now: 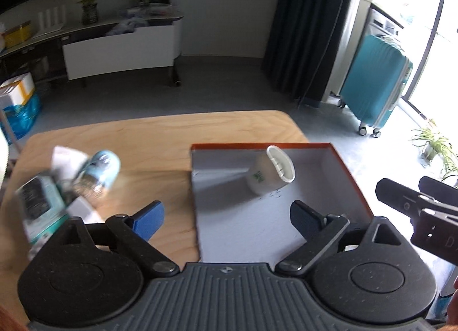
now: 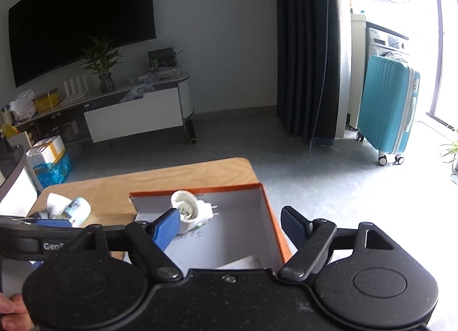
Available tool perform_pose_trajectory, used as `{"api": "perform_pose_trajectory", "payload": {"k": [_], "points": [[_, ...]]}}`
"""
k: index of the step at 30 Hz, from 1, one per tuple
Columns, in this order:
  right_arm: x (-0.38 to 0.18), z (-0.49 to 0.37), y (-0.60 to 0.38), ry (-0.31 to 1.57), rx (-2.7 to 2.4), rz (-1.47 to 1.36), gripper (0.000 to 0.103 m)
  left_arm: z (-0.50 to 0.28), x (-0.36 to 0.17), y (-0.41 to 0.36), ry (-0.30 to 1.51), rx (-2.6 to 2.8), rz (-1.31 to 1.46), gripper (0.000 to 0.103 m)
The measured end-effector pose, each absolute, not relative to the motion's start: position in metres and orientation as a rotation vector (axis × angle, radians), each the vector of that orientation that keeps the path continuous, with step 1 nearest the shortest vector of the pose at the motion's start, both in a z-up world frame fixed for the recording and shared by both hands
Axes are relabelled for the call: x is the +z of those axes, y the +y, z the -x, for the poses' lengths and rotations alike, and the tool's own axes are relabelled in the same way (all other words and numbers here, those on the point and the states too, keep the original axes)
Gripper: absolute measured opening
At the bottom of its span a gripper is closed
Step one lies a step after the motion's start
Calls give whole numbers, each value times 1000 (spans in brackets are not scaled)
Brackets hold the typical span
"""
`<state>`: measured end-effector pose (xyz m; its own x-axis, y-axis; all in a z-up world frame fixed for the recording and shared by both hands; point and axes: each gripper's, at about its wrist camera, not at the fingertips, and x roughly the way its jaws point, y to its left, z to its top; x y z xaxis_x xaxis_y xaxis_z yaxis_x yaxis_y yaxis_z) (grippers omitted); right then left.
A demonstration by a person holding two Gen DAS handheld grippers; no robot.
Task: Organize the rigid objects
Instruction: 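Lower the adapter into the tray and open left tool while right releases the charger box, then move both tools back from the tray to the items on the table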
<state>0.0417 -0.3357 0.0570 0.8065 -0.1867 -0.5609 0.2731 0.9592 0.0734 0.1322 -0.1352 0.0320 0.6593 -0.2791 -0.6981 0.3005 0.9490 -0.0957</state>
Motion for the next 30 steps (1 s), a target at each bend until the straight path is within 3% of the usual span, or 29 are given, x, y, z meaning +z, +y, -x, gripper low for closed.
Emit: {"api": "perform_pose_trajectory", "payload": {"k": [30], "points": [[49, -37, -263, 662, -94, -113, 92, -93, 44, -66, 779, -181, 9, 103]]}}
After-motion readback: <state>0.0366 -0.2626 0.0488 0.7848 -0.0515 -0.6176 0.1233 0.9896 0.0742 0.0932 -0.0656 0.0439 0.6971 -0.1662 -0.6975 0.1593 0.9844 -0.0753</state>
